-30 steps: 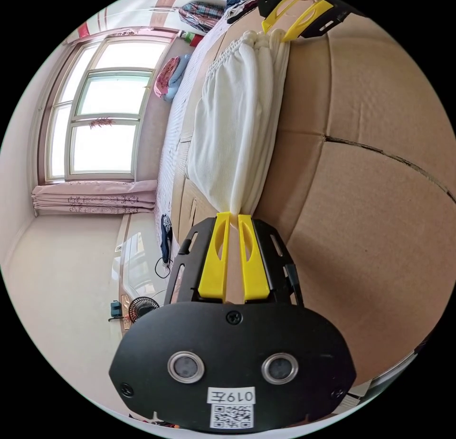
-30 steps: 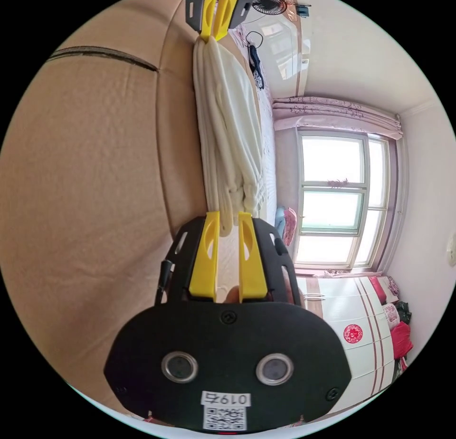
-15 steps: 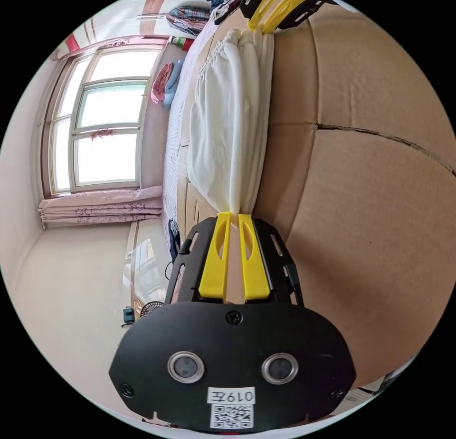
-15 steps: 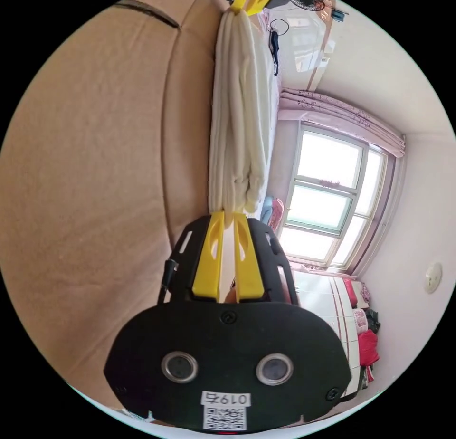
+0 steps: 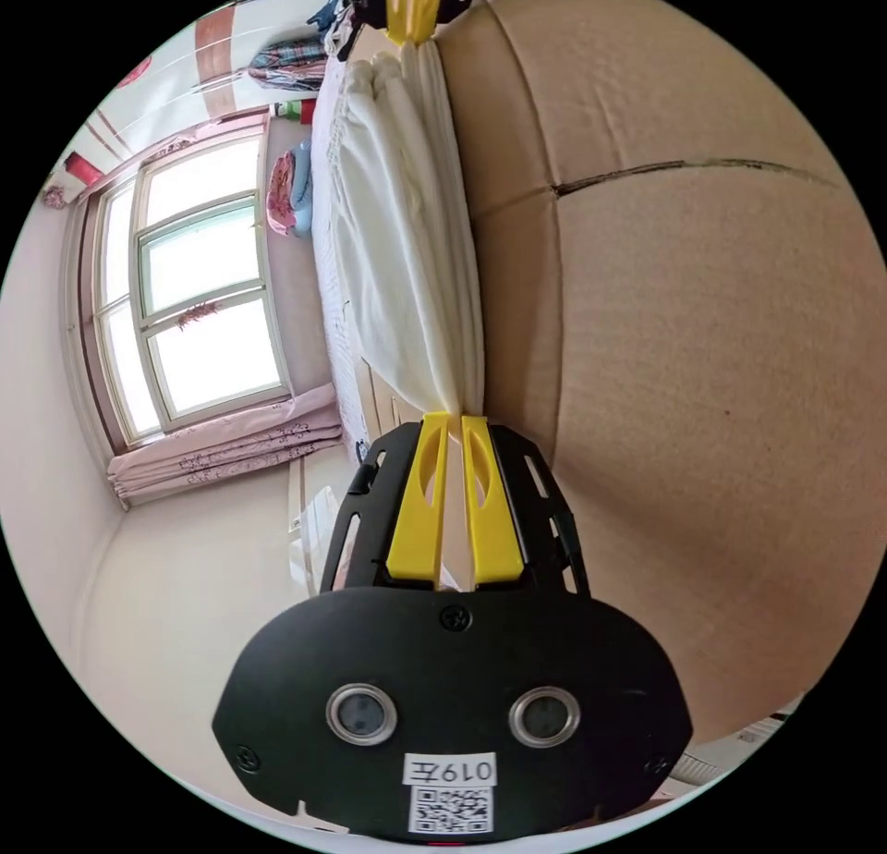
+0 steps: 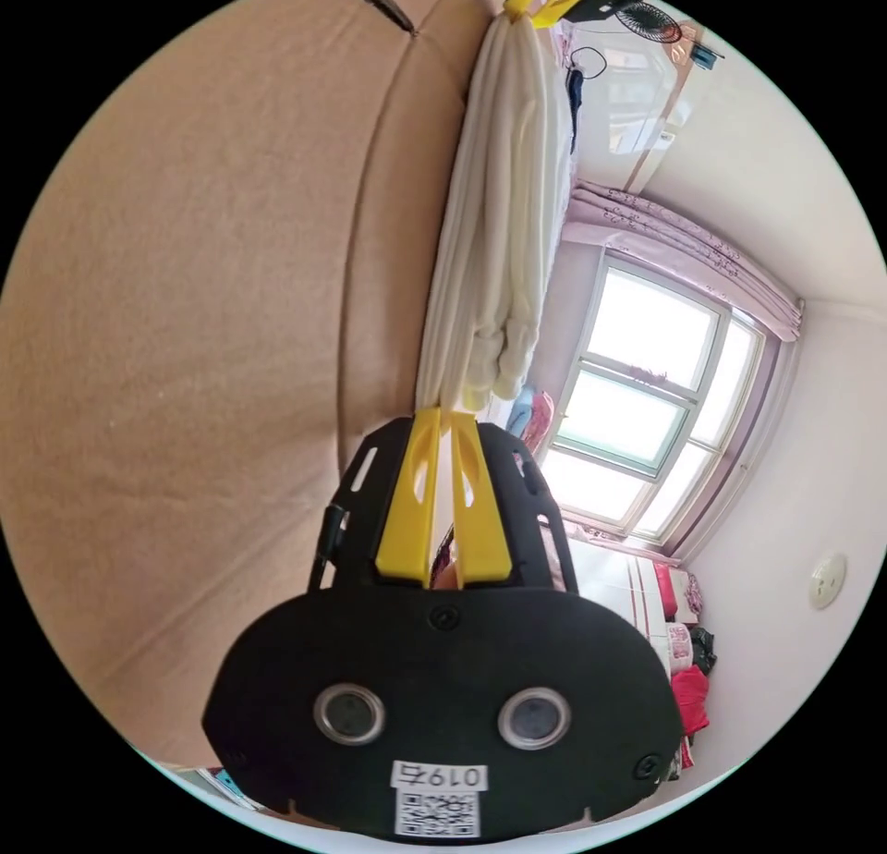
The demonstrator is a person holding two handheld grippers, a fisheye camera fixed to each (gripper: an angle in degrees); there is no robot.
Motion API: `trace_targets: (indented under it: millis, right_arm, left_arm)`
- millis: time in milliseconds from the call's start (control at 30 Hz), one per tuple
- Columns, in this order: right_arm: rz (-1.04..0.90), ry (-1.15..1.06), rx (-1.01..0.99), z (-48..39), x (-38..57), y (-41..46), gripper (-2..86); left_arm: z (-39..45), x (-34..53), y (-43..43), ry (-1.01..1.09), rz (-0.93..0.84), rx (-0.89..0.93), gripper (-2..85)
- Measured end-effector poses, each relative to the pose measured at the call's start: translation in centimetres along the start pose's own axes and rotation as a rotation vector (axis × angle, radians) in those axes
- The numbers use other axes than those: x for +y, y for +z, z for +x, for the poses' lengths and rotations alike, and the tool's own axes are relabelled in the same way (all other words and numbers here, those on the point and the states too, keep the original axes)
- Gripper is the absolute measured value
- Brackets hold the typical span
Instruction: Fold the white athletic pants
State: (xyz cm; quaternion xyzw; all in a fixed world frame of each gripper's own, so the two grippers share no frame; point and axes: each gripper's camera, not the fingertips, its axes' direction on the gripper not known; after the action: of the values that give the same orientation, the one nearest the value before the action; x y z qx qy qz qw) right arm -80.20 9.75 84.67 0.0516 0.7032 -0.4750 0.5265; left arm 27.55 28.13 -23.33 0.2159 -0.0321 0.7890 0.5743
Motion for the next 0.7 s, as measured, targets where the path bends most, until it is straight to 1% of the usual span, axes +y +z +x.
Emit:
trace_targets:
  millis: [33,133,267,333,467,567,700]
  right_arm:
    - [-0.007,0.0,0.002,-0.3,-0.1,0.1,-0.4]
    - [-0.012,-0.008,0.067,-1.6,0.0,0.1,0.0]
    - [-0.001,0.045,0.112,-2.6,0.8,-0.1,1.7]
    - [-0.013,0.049,0.131,-3.2,1.0,-0.1,3.2]
    - [-0.006,0.11,0.087,-3.0,2.7,-0.3,7.5]
    - [0.056,0.145,0.073,-2.5,4.1,-1.1,7.9]
    - [0.115,0.176,0.054,-1.5,4.2,-1.6,7.5]
  left_arm:
    - [-0.2,0.2,0.0,-0.015,0.008,0.029,1.8]
    - [1.0,-0.2,0.0,0.022,-0.015,-0.027,1.9]
    - [-0.2,0.6,0.0,-0.119,0.008,0.043,2.6]
    - [-0.6,1.2,-0.1,-0.153,0.021,0.062,3.3]
    - [-1.2,2.7,-0.8,-0.186,0.034,0.076,6.7]
    - [-1.6,3.6,-1.8,-0.212,0.095,0.101,7.7]
    - [-2.1,2.9,-2.9,-0.239,0.175,0.08,7.4]
